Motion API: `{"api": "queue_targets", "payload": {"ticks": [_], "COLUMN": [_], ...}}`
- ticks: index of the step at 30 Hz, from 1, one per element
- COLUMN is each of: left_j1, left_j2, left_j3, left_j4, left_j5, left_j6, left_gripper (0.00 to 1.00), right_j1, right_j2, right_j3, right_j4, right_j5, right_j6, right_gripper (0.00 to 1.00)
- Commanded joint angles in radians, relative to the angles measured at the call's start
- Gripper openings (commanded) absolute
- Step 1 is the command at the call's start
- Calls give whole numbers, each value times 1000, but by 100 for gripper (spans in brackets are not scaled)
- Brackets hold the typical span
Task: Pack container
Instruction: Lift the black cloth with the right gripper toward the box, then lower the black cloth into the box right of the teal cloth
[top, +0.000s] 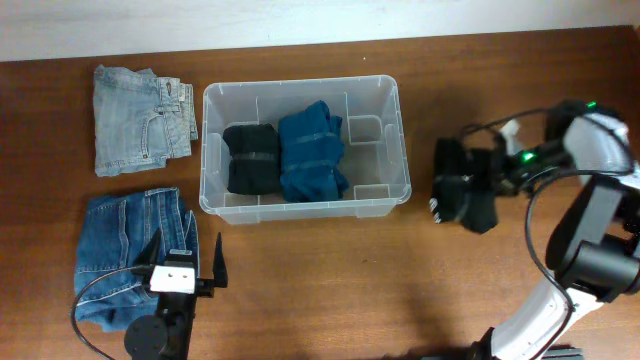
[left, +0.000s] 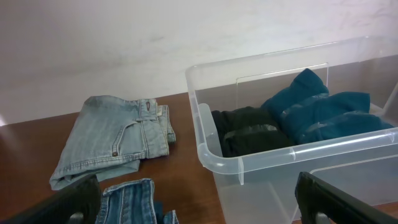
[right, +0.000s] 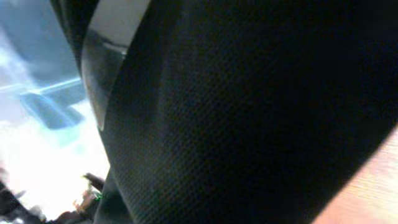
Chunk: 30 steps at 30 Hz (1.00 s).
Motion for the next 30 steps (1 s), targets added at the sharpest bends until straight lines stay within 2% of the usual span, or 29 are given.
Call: {"api": "queue_targets", "payload": {"ticks": [1,9,16,19,22,30], "left_j1": [6,6,6,6,6,6], "left_j2": [-9,-9,-9,-9,-9,-9], "left_j3": [-2,-2,-2,-2,-2,-2], "left_j4": [-5,-5,-5,-5,-5,-5], "left_j5": [0,0,0,0,0,0], "left_j6": [20,20,20,20,20,20], "left_gripper": [99,99,99,99,99,99], "right_j1": [-29,34,245,358,480,710], "right_j2": [-14,-35,-53,-53,-45,-40], "right_j3": [166,524,716,721,719,660], "right_j4": [-83,-325,-312,-224,-148,-7], "right_j5": [-105,-228,-207,-62,163,536], "right_j6": [-14,-13,107,251,409,632], "right_gripper": [13,11,12,12,12,13]}}
